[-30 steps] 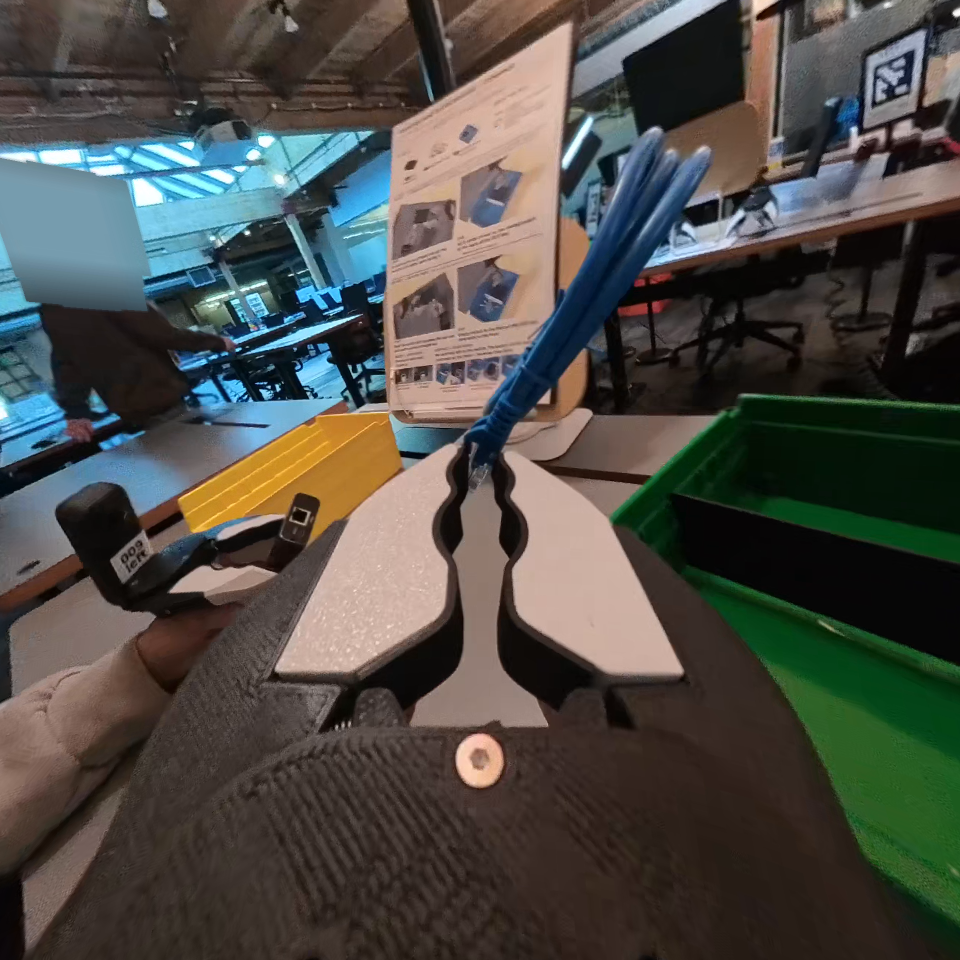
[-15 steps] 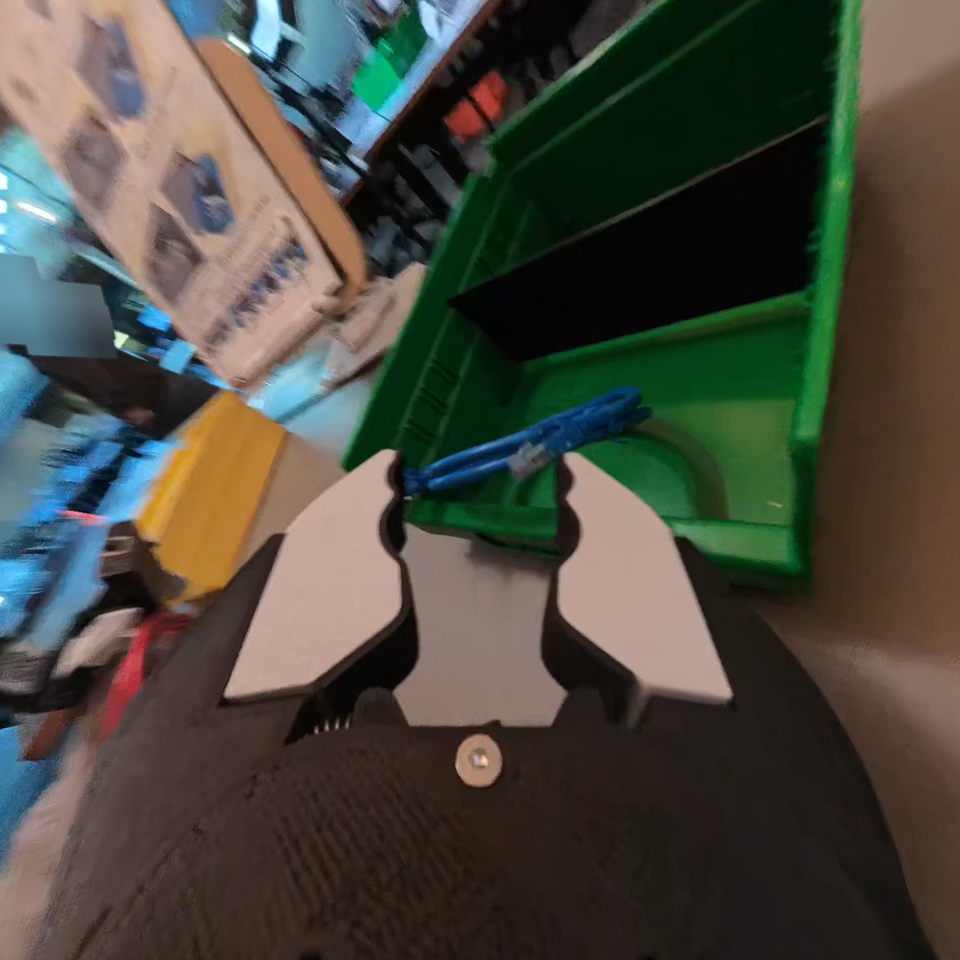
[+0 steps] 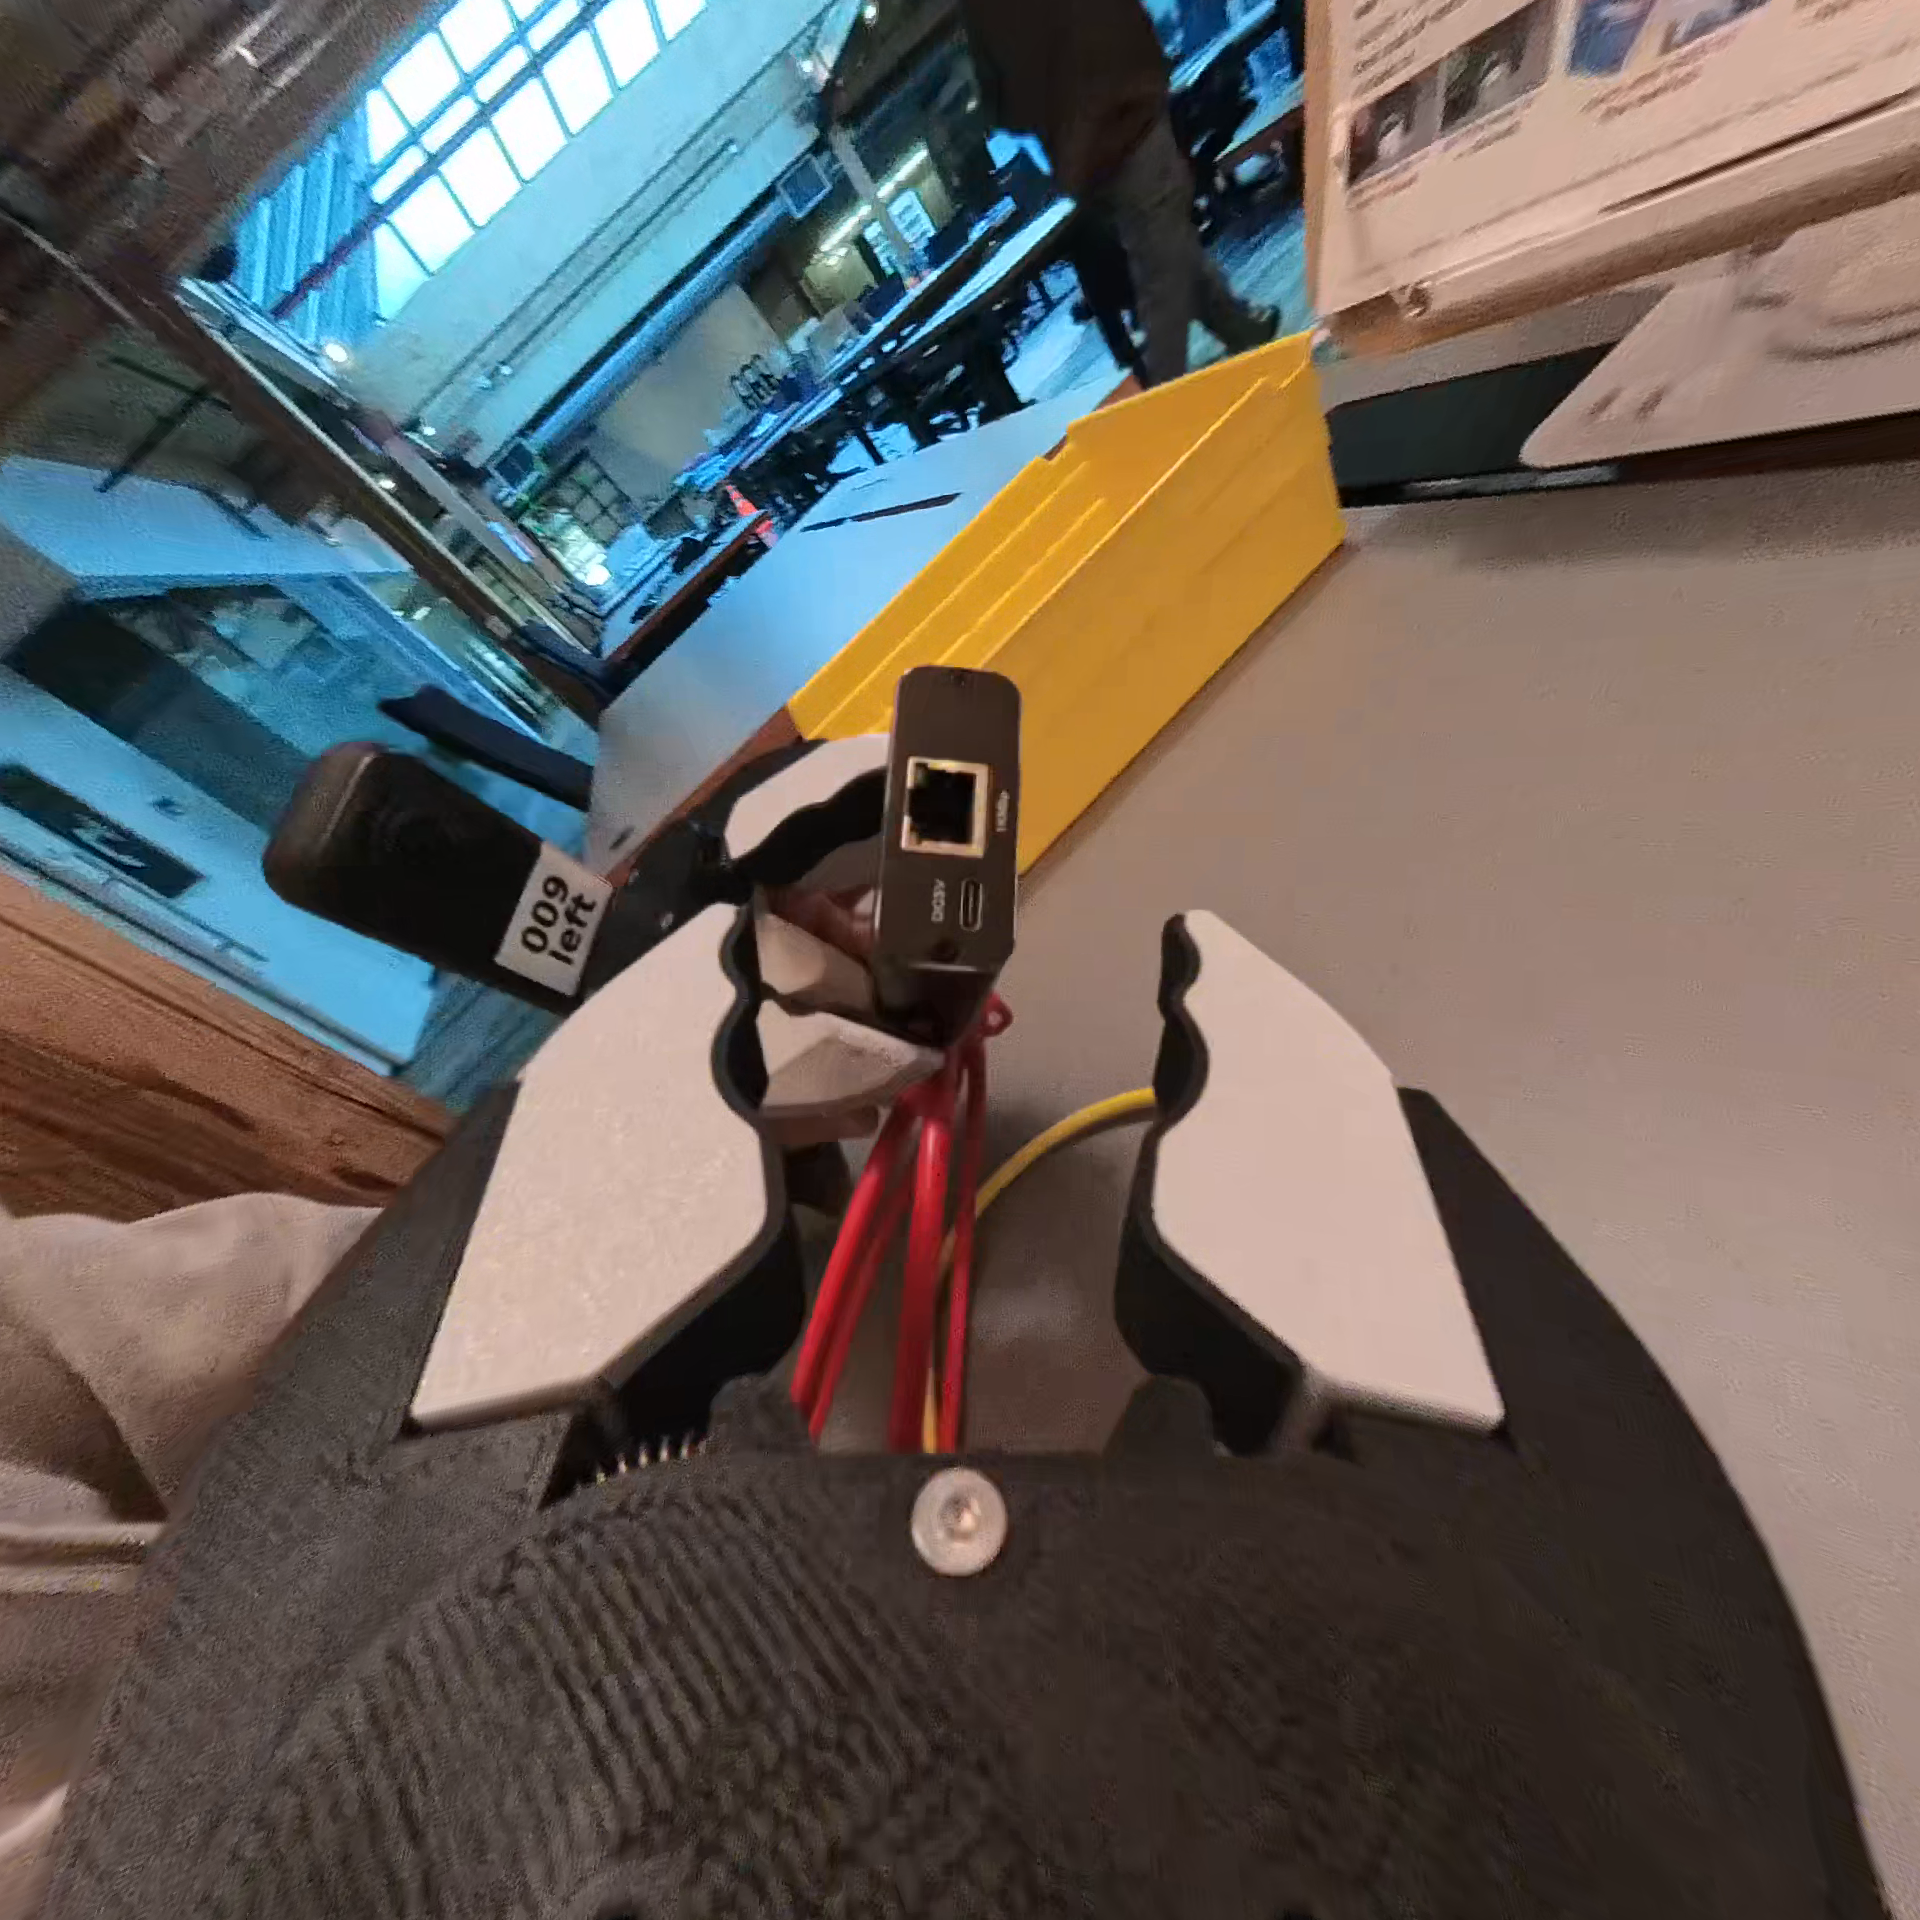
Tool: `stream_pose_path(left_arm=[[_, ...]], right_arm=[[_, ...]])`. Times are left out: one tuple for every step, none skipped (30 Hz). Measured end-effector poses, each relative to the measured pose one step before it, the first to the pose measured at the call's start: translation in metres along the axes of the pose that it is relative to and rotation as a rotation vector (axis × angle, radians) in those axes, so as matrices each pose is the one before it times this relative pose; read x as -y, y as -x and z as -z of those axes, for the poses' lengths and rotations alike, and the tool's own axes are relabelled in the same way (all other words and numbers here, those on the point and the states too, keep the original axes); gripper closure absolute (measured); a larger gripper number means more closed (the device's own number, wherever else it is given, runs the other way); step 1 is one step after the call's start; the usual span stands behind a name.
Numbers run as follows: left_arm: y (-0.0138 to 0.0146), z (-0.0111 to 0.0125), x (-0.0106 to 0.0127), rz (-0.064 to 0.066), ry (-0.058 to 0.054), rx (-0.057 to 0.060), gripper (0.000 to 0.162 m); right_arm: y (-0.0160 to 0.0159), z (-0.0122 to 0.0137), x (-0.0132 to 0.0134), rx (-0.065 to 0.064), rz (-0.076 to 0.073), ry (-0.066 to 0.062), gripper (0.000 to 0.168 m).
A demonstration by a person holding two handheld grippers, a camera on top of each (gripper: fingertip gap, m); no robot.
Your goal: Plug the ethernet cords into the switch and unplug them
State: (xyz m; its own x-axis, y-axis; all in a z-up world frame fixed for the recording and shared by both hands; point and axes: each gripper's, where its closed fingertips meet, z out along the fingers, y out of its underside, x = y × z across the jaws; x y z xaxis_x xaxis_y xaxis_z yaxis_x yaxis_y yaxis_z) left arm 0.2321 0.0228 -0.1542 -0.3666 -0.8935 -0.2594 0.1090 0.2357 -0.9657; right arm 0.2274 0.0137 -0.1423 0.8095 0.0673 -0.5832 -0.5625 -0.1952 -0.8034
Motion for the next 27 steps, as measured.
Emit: stream_pose_path(left_arm=[[-0.00191, -0.00007, 0.00257, -0.0272, -0.0068, 0.0029, 0.102], [-0.00190, -0.00028, 0.00251, -0.0264, -0.0044, 0.0015, 0.102], [-0.00061, -0.00018, 0.00181, -0.0231, -0.0002, 0.0091, 0.102], [0.00014, 0.00019, 0.00146, -0.0161, 0.0005, 0.0089, 0.102], [-0.00060, 0.00054, 0.00178, 0.0004, -0.0029, -0.0068, 0.102], [-0.00298, 0.00147, 0.00187, 0.0029, -0.0025, -0.0327, 0.102], [-0.00470, 0.00288, 0.00213, -0.0001, 0.0005, -0.0561, 0.099], [-0.00368, 0.00438, 0.00320, 0.0067, 0.0022, -0.0594, 0.099], [-0.00071, 0.00531, 0.00522, 0.0208, 0.0019, -0.0467, 0.099], [0.00070, 0.00570, 0.00734, 0.0376, 0.0022, -0.0446, 0.099], [0.00012, 0.00530, 0.00770, 0.0558, 0.0098, -0.0554, 0.101], [-0.00077, 0.00396, 0.00631, 0.0695, 0.0245, -0.0608, 0.102], [-0.00109, 0.00252, 0.00384, 0.0670, 0.0383, -0.0576, 0.102], [-0.00178, 0.00136, 0.00112, 0.0478, 0.0482, -0.0551, 0.102], [-0.00180, 0.00047, -0.00110, 0.0295, 0.0503, -0.0480, 0.106], [-0.00239, -0.00002, -0.00260, 0.0277, 0.0507, -0.0460, 0.117], [-0.00326, -0.00043, -0.00339, 0.0373, 0.0496, -0.0472, 0.121], [-0.00301, -0.00069, -0.00330, 0.0423, 0.0441, -0.0410, 0.123], [-0.00152, -0.00053, -0.00219, 0.0397, 0.0290, -0.0287, 0.128], [0.00011, 0.00057, -0.00113, 0.0382, 0.0106, -0.0157, 0.135], [0.00098, 0.00131, -0.00012, 0.0280, -0.0052, -0.0117, 0.137], [0.00042, 0.00141, 0.00069, 0.0189, -0.0183, -0.0101, 0.137], [0.00078, 0.00145, 0.00089, 0.0140, -0.0247, -0.0005, 0.137], [0.00204, 0.00142, 0.00114, 0.0186, -0.0301, 0.0086, 0.138], [0.00308, 0.00164, 0.00178, 0.0316, -0.0375, 0.0115, 0.138], [0.00466, 0.00223, 0.00349, 0.0482, -0.0538, 0.0152, 0.138], [0.00624, 0.00329, 0.00552, 0.0617, -0.0704, 0.0218, 0.138]], right_arm=[[0.00278, -0.00650, -0.00127, 0.0264, -0.0208, 0.0020, 0.100], [0.00492, -0.00464, -0.00094, 0.0354, 0.0066, 0.0027, 0.121], [0.00398, -0.00138, 0.00030, 0.0232, 0.0266, 0.0015, 0.143], [0.00130, -0.00036, 0.00076, 0.0006, 0.0070, 0.0101, 0.142], [0.00135, 0.00054, -0.00033, 0.0039, -0.0041, 0.0285, 0.142], [0.00142, 0.00180, 0.00042, 0.0061, 0.0039, 0.0305, 0.142], [0.00170, 0.00334, -0.00054, 0.0073, 0.0091, 0.0380, 0.142], [-0.00005, 0.00446, -0.00005, -0.0001, 0.0063, 0.0370, 0.142], [0.00164, 0.00423, -0.00152, 0.0136, 0.0179, 0.0532, 0.142], [0.00322, 0.00400, -0.00307, 0.0248, 0.0238, 0.0587, 0.142], [0.00323, 0.00198, -0.00161, 0.0144, 0.0243, 0.0554, 0.143], [0.00334, 0.00047, -0.00203, 0.0092, 0.0416, 0.0599, 0.143], [0.00398, -0.00118, -0.00155, 0.0092, 0.0469, 0.0596, 0.143], [0.00400, -0.00260, 0.00007, 0.0064, 0.0316, 0.0529, 0.143], [0.00493, -0.00324, 0.00084, 0.0115, 0.0304, 0.0457, 0.143], [0.00457, -0.00412, 0.00203, 0.0100, 0.0304, 0.0379, 0.143], [0.00336, -0.00426, 0.00035, 0.0034, 0.0259, 0.0424, 0.143], [0.00379, -0.00412, -0.00001, 0.0084, 0.0306, 0.0382, 0.143], [0.00350, -0.00346, 0.00133, 0.0115, 0.0232, 0.0226, 0.143], [0.00188, -0.00182, -0.00067, -0.0031, 0.0185, 0.0245, 0.143], [-0.00059, 0.00023, 0.00099, 0.0039, 0.0200, 0.0020, 0.143], [-0.00077, 0.00020, 0.00286, 0.0048, 0.0103, -0.0130, 0.142], [-0.00282, 0.00096, 0.00257, -0.0137, 0.0104, -0.0223, 0.141], [-0.00799, 0.00243, 0.00267, -0.0521, 0.0089, -0.0305, 0.133], [-0.01106, 0.00505, 0.00358, -0.0821, 0.0059, -0.0418, 0.119], [-0.01064, 0.00801, 0.00425, -0.0895, 0.0059, -0.0545, 0.113], [-0.01174, 0.01008, 0.00574, -0.1131, -0.0122, -0.0667, 0.105]])
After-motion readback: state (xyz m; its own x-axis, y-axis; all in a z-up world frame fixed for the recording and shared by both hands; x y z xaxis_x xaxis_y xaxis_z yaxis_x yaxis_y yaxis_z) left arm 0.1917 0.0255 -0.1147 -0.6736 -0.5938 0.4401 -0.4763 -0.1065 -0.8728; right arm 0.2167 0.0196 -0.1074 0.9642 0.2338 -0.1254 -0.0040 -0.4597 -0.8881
